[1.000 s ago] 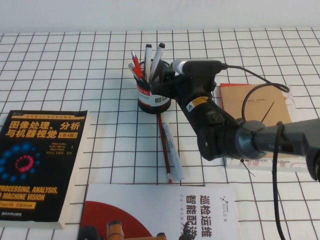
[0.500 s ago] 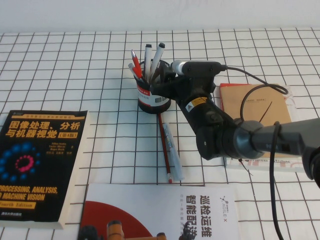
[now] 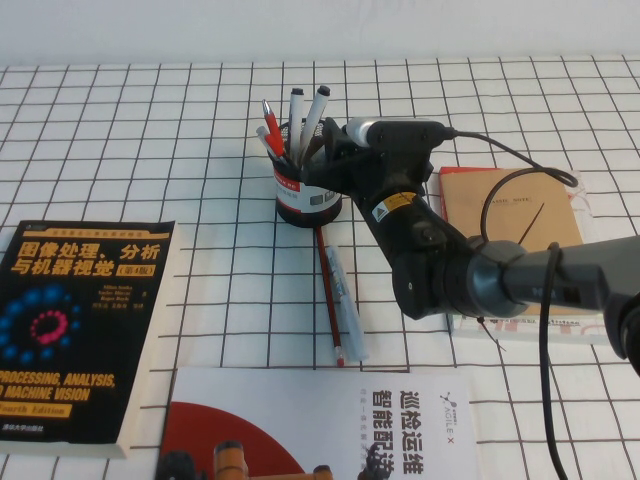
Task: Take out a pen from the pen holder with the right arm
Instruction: 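Take a marker out of the pen holder and lay it on the table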
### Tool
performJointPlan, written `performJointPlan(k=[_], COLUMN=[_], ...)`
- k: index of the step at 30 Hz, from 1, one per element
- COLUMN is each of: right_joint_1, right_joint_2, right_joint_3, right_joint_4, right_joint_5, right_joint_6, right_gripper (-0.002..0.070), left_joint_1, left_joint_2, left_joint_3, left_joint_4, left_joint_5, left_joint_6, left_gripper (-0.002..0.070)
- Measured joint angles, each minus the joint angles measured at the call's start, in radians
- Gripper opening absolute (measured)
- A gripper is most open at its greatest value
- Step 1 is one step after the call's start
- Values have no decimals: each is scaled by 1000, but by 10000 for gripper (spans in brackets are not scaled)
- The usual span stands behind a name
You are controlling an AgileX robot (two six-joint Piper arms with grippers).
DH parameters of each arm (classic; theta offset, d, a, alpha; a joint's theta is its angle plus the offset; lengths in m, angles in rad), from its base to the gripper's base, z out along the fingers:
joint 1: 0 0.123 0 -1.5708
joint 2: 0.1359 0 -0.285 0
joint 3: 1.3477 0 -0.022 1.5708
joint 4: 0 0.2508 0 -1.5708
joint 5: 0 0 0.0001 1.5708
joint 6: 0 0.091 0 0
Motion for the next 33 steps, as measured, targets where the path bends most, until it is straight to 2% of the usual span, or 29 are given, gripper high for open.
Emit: performJointPlan(k=[6,15,26,33], right_joint_1=[0,0,0,-5], right_joint_2=[0,0,-24,-117], right_joint_3=[0,0,-2,-2], right_joint_4=[0,0,2,4], right_joint_5=[-1,-2,23,122], right_joint_6=[0,0,-8,-33], right_gripper=[245,136,133,132], left_joint_1=[0,0,0,0], left_joint_2=[0,0,0,0], left_joint_3=[0,0,0,0], left_joint_4=[0,0,0,0], left_joint_5=[0,0,0,0], left_joint_6=[0,0,0,0], left_gripper=[-3,-3,-3,-3])
